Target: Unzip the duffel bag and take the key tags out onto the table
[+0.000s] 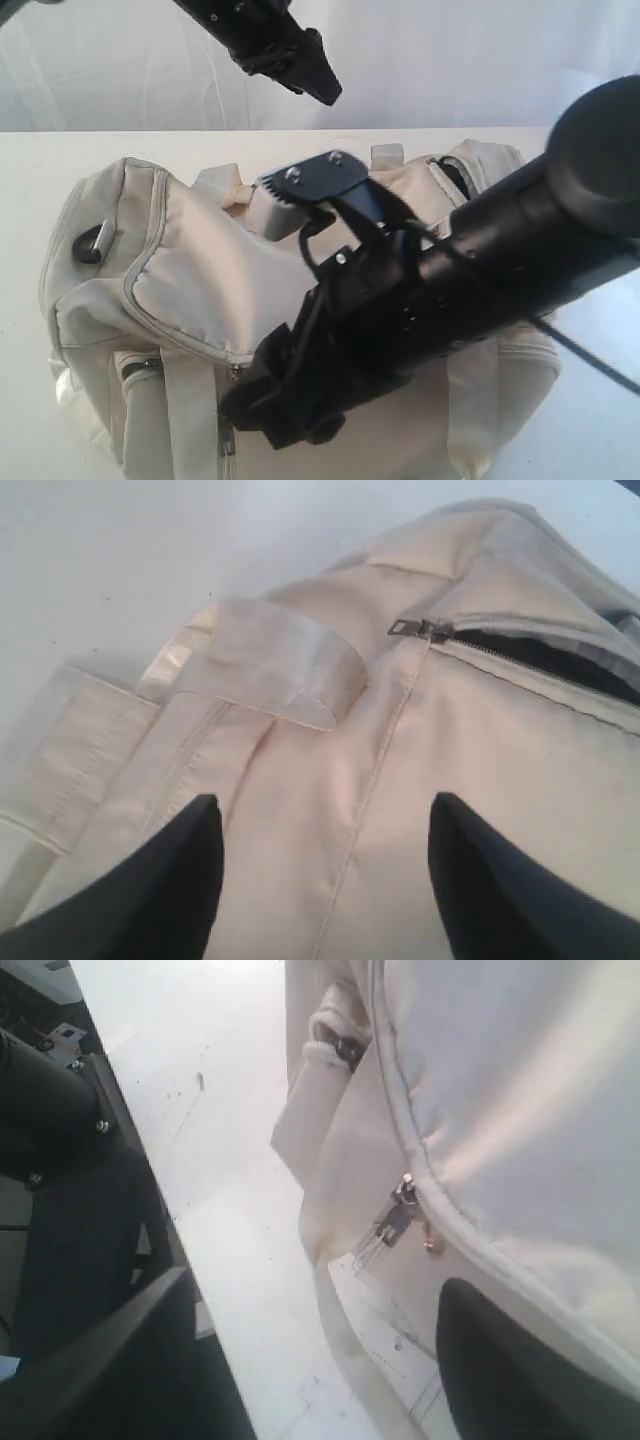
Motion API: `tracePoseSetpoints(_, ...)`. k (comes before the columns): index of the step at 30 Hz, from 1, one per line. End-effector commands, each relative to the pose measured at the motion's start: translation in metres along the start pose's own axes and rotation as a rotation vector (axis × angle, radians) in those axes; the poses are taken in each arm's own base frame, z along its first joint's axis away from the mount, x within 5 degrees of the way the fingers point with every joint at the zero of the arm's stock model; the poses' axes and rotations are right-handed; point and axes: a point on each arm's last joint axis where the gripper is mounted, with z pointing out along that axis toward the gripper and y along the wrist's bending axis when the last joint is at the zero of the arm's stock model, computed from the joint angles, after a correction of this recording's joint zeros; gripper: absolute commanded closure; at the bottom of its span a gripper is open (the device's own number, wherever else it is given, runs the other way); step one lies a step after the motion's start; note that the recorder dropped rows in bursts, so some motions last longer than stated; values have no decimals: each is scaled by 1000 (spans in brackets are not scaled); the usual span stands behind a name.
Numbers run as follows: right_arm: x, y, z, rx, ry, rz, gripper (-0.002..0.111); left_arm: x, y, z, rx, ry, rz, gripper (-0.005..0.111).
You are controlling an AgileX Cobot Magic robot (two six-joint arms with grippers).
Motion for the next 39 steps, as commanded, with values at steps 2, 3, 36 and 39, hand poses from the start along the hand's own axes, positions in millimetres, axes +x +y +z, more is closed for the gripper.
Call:
tracePoseSetpoints(2,1,15,-42,46,-104,-86,45,10,7,-37,-12,40,-63,46)
tracePoseSetpoints(3,2,17,-48,62,-116,-113,45,12,8,-42,-17,39,-68,47)
tracePoseSetpoints(36,1,5,-69,319,-167,-331,45,301,-196,-88,301,-327,-30,52)
tracePoseSetpoints(39,0,4,-67,317,-163,-328,45,307,-194,-80,250,-518,34,51)
